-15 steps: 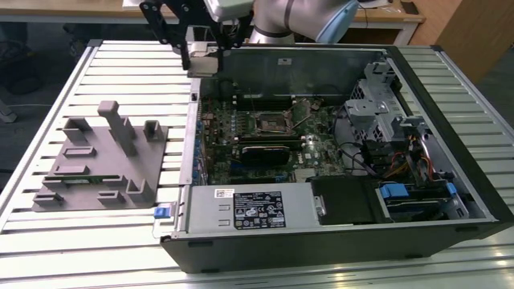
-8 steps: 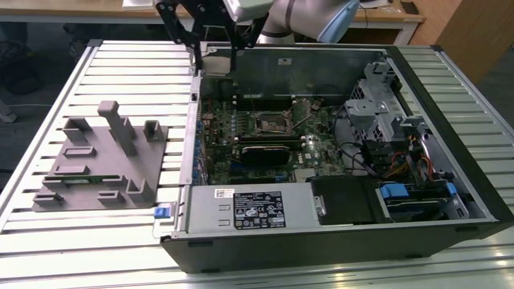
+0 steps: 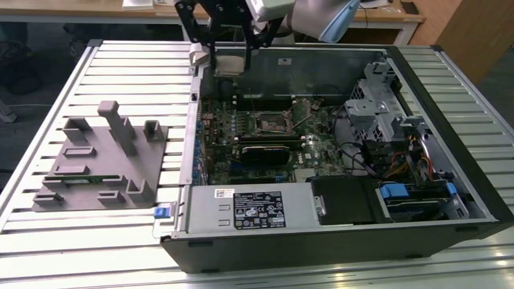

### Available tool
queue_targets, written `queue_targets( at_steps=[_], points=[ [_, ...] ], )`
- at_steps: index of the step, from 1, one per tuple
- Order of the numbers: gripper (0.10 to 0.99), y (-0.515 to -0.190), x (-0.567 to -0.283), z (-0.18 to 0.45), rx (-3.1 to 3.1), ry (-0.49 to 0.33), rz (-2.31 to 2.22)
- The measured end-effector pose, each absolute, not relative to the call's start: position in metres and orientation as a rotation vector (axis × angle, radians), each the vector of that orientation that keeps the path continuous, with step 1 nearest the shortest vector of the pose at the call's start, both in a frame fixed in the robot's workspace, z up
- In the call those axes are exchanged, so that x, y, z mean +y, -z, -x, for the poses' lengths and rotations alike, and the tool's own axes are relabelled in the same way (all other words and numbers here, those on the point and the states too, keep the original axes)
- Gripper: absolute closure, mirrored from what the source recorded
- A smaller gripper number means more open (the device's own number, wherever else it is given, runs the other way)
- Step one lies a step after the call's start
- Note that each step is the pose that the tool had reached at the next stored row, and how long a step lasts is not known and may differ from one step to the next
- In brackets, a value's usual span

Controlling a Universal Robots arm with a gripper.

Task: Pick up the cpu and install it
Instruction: 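Pick up the cpu and move it towards the insertion slot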

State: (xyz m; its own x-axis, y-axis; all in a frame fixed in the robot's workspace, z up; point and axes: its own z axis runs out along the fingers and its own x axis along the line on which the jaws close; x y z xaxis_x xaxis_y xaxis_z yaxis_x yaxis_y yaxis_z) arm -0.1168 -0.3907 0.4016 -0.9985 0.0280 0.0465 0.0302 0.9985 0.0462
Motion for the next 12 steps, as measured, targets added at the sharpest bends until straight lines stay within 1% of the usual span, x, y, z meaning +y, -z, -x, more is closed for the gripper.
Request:
queue_targets(
  at_steps=[12],
  points=[
    [0.541, -0.399, -0.389, 0.091, -3.102, 0.072, 0.038]
  ],
)
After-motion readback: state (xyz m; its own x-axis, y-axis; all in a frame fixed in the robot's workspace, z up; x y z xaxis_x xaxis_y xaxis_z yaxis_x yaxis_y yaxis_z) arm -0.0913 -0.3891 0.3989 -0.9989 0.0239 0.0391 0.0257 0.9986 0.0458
